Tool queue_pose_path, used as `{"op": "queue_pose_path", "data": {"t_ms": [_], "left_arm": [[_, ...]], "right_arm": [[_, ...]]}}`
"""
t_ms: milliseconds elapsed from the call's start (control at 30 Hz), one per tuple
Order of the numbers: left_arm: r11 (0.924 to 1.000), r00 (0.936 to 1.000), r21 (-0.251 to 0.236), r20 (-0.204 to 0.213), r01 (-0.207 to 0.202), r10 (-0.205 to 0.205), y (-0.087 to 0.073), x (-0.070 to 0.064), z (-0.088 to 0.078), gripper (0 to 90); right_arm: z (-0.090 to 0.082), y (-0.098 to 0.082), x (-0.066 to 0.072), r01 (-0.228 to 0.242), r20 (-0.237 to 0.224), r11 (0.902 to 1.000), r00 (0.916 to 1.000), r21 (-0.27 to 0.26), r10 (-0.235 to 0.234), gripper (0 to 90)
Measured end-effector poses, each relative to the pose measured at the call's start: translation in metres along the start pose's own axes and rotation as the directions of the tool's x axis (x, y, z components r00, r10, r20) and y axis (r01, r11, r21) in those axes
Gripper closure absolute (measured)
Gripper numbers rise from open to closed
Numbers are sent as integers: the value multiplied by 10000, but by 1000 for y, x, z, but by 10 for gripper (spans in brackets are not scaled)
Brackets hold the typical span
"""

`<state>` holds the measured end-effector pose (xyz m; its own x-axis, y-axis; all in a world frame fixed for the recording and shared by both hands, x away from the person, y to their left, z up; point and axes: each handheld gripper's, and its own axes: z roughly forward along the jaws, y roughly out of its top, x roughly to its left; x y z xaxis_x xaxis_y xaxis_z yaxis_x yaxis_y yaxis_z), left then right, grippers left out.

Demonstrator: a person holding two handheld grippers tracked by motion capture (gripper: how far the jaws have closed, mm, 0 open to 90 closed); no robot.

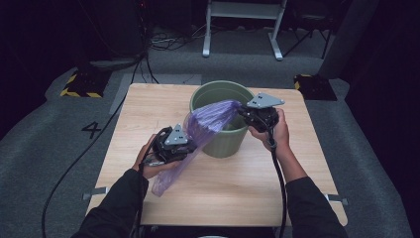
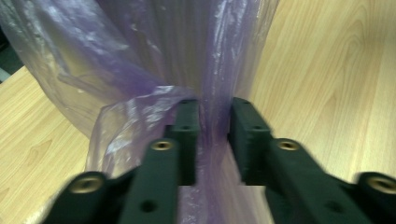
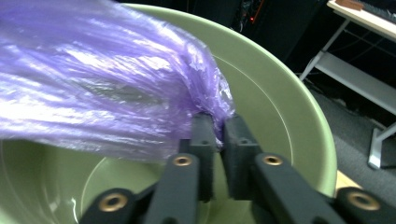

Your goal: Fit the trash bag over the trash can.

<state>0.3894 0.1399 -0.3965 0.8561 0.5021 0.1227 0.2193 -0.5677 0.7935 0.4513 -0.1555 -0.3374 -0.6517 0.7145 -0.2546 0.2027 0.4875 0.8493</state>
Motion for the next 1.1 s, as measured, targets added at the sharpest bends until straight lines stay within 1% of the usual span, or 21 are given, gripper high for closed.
{"op": "queue_pose_path", "data": {"t_ms": [33,67,133,167,200,267,300,367,400,433,500,567,600,633,733,833,867,967,1000,1033,1100], "left_arm": [[9998,9998,-142,-121,160,-161,0,0,0,818],[9993,9995,-275,-180,243,-248,-1,0,-1,843],[9983,9993,-529,-259,257,-271,-1,0,-3,876],[9979,9993,-613,-280,229,-247,-1,0,-4,881],[9976,9994,-668,-305,160,-181,0,0,-5,883],[9964,9993,-830,-307,164,-190,1,-2,-8,887],[9961,9994,-868,-328,121,-150,2,-2,-9,888],[9949,9984,-1005,-552,97,-153,3,-4,-12,887],[9936,9976,-1122,-671,87,-163,3,-3,-15,888],[9916,9972,-1282,-711,156,-249,4,-3,-17,888],[9869,9966,-1582,-711,303,-420,6,-1,-23,889],[9838,9951,-1768,-869,301,-461,7,-1,-27,891],[9827,9943,-1827,-952,306,-487,8,-1,-29,893],[9818,9934,-1874,-1028,303,-503,9,-2,-31,893],[9816,9923,-1893,-1149,248,-472,12,-2,-33,894],[9820,9908,-1860,-1227,333,-569,14,1,-35,894],[9815,9903,-1878,-1245,380,-622,16,2,-36,894],[9822,9887,-1814,-1308,483,-727,19,6,-37,894],[9823,9886,-1809,-1311,495,-740,21,8,-37,893],[9821,9891,-1807,-1262,523,-759,23,9,-37,893],[9846,9903,-1694,-1226,436,-649,27,10,-35,894]], "right_arm": [[1,0,0,-137,37,9999,9999,90,136,671],[2,0,1,-275,65,9994,9996,198,274,604],[3,1,4,-361,-72,9986,9993,382,364,482],[2,1,5,-333,-121,9984,9994,460,338,425],[1,2,6,-336,-86,9982,9994,487,341,385],[-2,2,8,-414,-16,9981,9991,453,415,319],[-4,3,8,-412,-2,9983,9991,420,413,311],[-7,3,9,-311,-46,9987,9995,415,313,308],[-9,4,10,-300,-171,9990,9994,319,305,309],[-11,4,10,-232,-305,9993,9992,283,241,310],[-15,4,11,-317,-578,9995,9978,83,322,306],[-19,4,13,-209,-495,9997,9985,101,214,317],[-20,3,13,-148,-617,9999,9980,67,152,338],[-22,3,13,-81,-747,10000,9972,57,85,338],[-27,1,12,121,-690,9998,9975,-145,-131,332],[-30,0,9,89,-867,9994,9962,-335,-118,303],[-31,0,9,115,-939,9991,9955,-400,-152,279],[-37,2,9,299,-1541,9970,9872,-708,-406,229],[-39,2,10,435,-1757,9951,9827,-893,-587,207],[-41,3,12,553,-1906,9927,9788,-1073,-752,206],[-45,5,15,790,-2177,9863,9698,-1450,-1096,183]]}}
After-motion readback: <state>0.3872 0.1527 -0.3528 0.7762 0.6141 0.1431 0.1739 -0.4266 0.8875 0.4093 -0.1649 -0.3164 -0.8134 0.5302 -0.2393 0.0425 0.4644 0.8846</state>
